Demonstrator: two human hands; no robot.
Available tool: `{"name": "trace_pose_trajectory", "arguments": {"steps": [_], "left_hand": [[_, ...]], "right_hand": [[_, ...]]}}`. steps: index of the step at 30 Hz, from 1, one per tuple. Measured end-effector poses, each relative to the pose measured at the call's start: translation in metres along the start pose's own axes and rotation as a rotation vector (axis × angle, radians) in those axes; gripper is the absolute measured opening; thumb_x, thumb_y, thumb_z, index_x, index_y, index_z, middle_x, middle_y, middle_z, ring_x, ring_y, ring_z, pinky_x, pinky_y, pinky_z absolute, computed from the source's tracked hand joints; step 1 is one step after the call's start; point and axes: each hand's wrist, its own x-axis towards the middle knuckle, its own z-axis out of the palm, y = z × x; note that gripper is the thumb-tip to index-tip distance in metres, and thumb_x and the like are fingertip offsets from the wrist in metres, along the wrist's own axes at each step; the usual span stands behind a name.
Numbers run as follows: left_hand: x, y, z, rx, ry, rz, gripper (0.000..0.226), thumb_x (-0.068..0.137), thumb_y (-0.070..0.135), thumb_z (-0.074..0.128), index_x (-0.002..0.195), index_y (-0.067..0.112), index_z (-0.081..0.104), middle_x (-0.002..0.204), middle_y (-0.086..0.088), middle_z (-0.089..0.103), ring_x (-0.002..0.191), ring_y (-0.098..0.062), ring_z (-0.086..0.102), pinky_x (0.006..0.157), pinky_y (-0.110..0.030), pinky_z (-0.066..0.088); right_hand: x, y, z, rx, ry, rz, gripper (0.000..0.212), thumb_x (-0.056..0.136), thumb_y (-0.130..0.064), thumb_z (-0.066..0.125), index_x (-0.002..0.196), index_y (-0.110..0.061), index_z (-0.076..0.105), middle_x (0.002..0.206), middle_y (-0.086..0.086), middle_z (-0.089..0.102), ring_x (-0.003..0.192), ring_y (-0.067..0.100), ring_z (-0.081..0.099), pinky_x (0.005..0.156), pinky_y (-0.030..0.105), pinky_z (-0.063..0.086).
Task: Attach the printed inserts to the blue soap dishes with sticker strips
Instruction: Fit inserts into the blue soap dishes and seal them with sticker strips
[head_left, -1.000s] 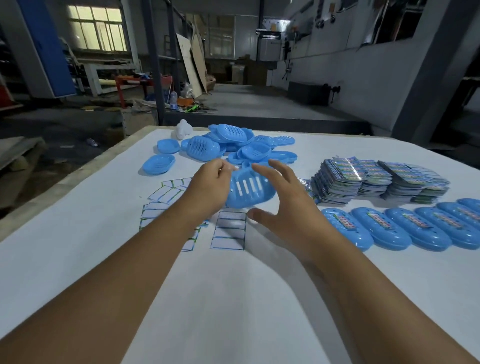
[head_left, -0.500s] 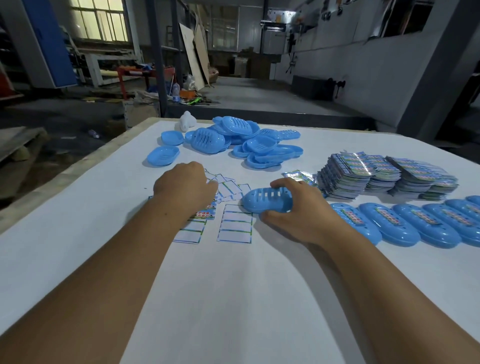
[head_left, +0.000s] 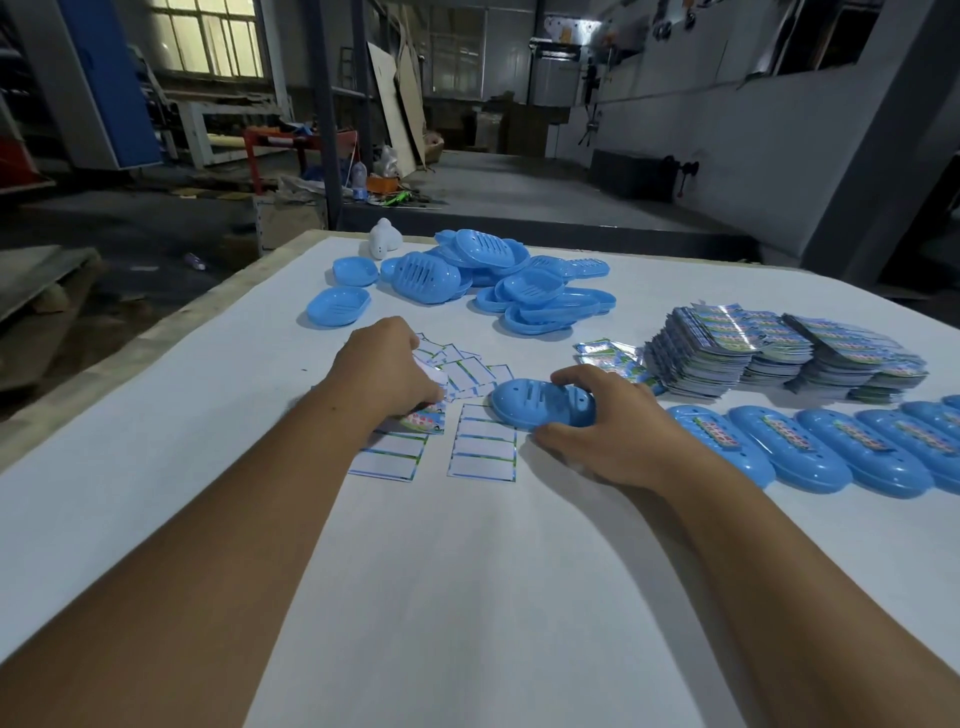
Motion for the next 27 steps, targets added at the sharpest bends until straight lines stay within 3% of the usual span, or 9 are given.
{"name": "trace_pose_trajectory", "arguments": {"steps": [3, 6, 8, 10, 14, 16, 20, 27], "left_hand": [[0.003, 0.002, 0.000, -0.123, 0.077, 0.007, 0.051, 0.080, 0.025, 0.080, 0.125, 0.029, 0.057, 0.120, 0.002, 0.062, 0.098, -0.018, 0.062, 0.080, -0.034, 0.053], [0.002, 0.009, -0.001, -0.353, 0.096, 0.039, 0.043, 0.078, 0.025, 0.080, 0.115, 0.035, 0.060, 0.099, 0.003, 0.071, 0.084, -0.013, 0.068, 0.074, -0.036, 0.057], [-0.003, 0.016, -0.002, -0.553, 0.051, 0.073, 0.037, 0.076, 0.027, 0.084, 0.105, 0.035, 0.062, 0.080, 0.005, 0.075, 0.071, -0.006, 0.070, 0.061, -0.029, 0.052], [-0.010, 0.024, 0.000, -0.661, -0.023, 0.116, 0.035, 0.076, 0.028, 0.085, 0.100, 0.033, 0.061, 0.071, 0.010, 0.075, 0.063, 0.001, 0.069, 0.057, -0.023, 0.046], [-0.020, 0.035, 0.010, -0.710, -0.139, 0.184, 0.038, 0.075, 0.028, 0.086, 0.100, 0.032, 0.057, 0.072, 0.013, 0.075, 0.067, 0.003, 0.070, 0.056, -0.017, 0.046], [-0.022, 0.038, 0.013, -0.716, -0.143, 0.191, 0.037, 0.077, 0.030, 0.084, 0.102, 0.033, 0.057, 0.073, 0.012, 0.076, 0.069, 0.003, 0.070, 0.055, -0.016, 0.046], [-0.019, 0.037, 0.011, -0.705, -0.071, 0.183, 0.028, 0.084, 0.028, 0.074, 0.106, 0.035, 0.059, 0.071, 0.011, 0.074, 0.066, 0.006, 0.068, 0.055, -0.018, 0.043], [-0.021, 0.038, 0.011, -0.654, -0.098, 0.191, 0.031, 0.081, 0.024, 0.076, 0.097, 0.037, 0.053, 0.066, 0.022, 0.071, 0.063, 0.015, 0.061, 0.054, -0.019, 0.040]], "right_hand": [[-0.001, -0.001, 0.000, -0.044, 0.046, -0.003, 0.065, 0.075, -0.064, 0.068, 0.134, -0.042, 0.052, 0.135, -0.004, 0.057, 0.126, 0.028, 0.045, 0.105, 0.043, 0.044], [-0.002, -0.002, -0.002, -0.048, 0.102, -0.001, 0.068, 0.074, -0.073, 0.063, 0.134, -0.041, 0.055, 0.143, -0.005, 0.053, 0.135, 0.028, 0.038, 0.108, 0.043, 0.037], [-0.001, -0.004, -0.004, 0.072, 0.160, -0.017, 0.069, 0.071, -0.077, 0.060, 0.128, -0.039, 0.061, 0.139, -0.008, 0.057, 0.130, 0.023, 0.046, 0.106, 0.042, 0.042], [-0.002, -0.008, -0.004, 0.250, 0.203, -0.030, 0.059, 0.076, -0.069, 0.067, 0.123, -0.035, 0.065, 0.126, -0.013, 0.064, 0.115, 0.012, 0.058, 0.091, 0.031, 0.049], [-0.005, -0.017, -0.004, 0.696, 0.097, -0.070, 0.030, 0.090, -0.025, 0.077, 0.117, -0.017, 0.069, 0.086, -0.006, 0.079, 0.082, 0.005, 0.074, 0.063, 0.017, 0.055], [-0.005, -0.018, -0.005, 0.745, 0.128, -0.103, 0.019, 0.091, -0.011, 0.074, 0.109, -0.018, 0.070, 0.075, -0.007, 0.078, 0.069, 0.001, 0.073, 0.056, 0.012, 0.052], [-0.002, -0.016, -0.009, 0.740, 0.218, -0.065, 0.021, 0.091, -0.011, 0.074, 0.105, -0.024, 0.067, 0.070, -0.013, 0.076, 0.061, -0.005, 0.068, 0.052, 0.007, 0.046], [-0.002, -0.015, -0.009, 0.766, 0.205, -0.071, 0.021, 0.092, -0.011, 0.073, 0.099, -0.028, 0.065, 0.068, -0.011, 0.075, 0.062, -0.004, 0.069, 0.052, 0.009, 0.047]]}}
